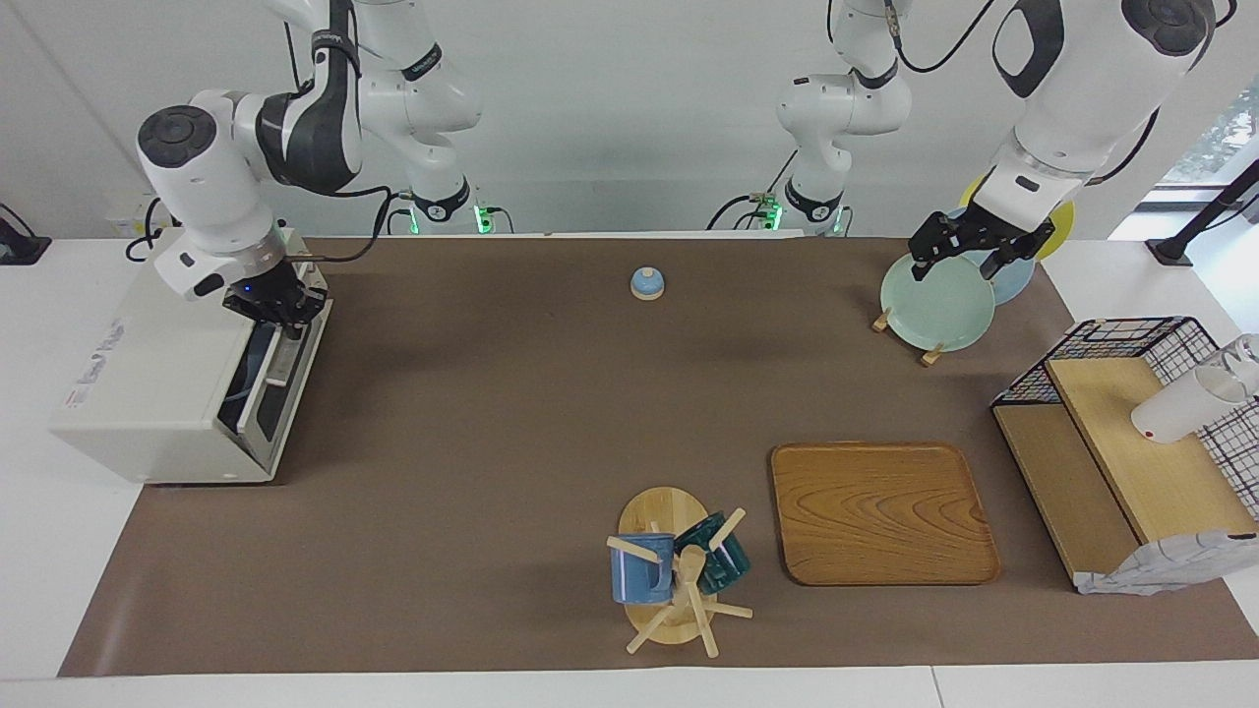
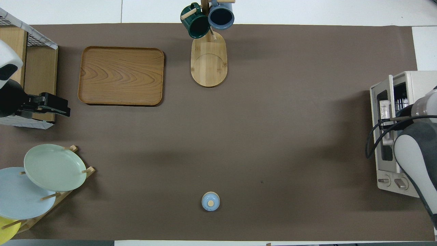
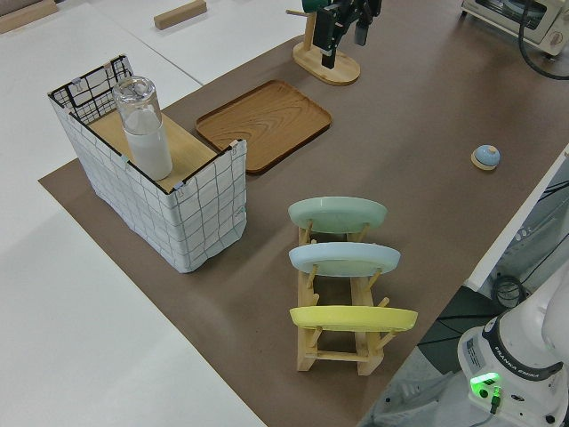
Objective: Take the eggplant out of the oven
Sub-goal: 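Reach the right gripper into the open toaster oven toward the plate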
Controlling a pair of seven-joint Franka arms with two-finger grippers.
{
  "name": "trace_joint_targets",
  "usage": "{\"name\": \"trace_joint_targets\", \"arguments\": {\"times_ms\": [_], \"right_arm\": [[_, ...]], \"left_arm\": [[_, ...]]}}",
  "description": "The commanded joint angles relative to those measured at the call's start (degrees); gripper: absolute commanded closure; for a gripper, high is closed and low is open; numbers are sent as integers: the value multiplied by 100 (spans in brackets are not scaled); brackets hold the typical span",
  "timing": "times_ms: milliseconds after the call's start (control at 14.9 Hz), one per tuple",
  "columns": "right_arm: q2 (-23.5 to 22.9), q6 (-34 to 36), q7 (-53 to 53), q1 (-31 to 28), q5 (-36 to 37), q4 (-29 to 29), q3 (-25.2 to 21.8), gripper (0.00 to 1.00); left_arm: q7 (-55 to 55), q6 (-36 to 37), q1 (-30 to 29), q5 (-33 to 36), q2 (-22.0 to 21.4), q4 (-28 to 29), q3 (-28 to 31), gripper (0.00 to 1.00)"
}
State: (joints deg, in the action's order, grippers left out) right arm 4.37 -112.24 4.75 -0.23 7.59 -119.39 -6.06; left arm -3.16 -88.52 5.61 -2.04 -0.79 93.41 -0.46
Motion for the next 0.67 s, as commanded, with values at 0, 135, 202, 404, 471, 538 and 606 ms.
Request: {"name": "trace_joint_targets", "arguments": {"times_ms": [0,135,202,404,471,538,606], "right_arm": [[-392,-1087,-53,-74,-274,-506,-18,100],[-603,-1430,-62,-56,-468,-629,-9,100],[-613,-1728,-79,57,-504,-778,-9,100],[-805,-2257,-429,190,-504,-1043,0,100],[-919,-2310,-465,216,-504,-1034,0,100],[-1007,-2467,-483,234,-513,-1043,0,100],[-1034,-2495,-553,295,-513,-1043,8,100]], "left_arm": [[-1,-78,-25,-34,-123,125,11,0],[-10,-78,-25,-34,-123,125,11,0],[-10,-78,-25,-34,-123,125,11,0],[-10,-78,-25,-34,-123,125,11,0],[-10,-78,-25,-34,-123,125,11,0],[-1,-78,-25,-34,-123,125,11,0],[-9,-78,-25,-34,-123,125,11,0]]}}
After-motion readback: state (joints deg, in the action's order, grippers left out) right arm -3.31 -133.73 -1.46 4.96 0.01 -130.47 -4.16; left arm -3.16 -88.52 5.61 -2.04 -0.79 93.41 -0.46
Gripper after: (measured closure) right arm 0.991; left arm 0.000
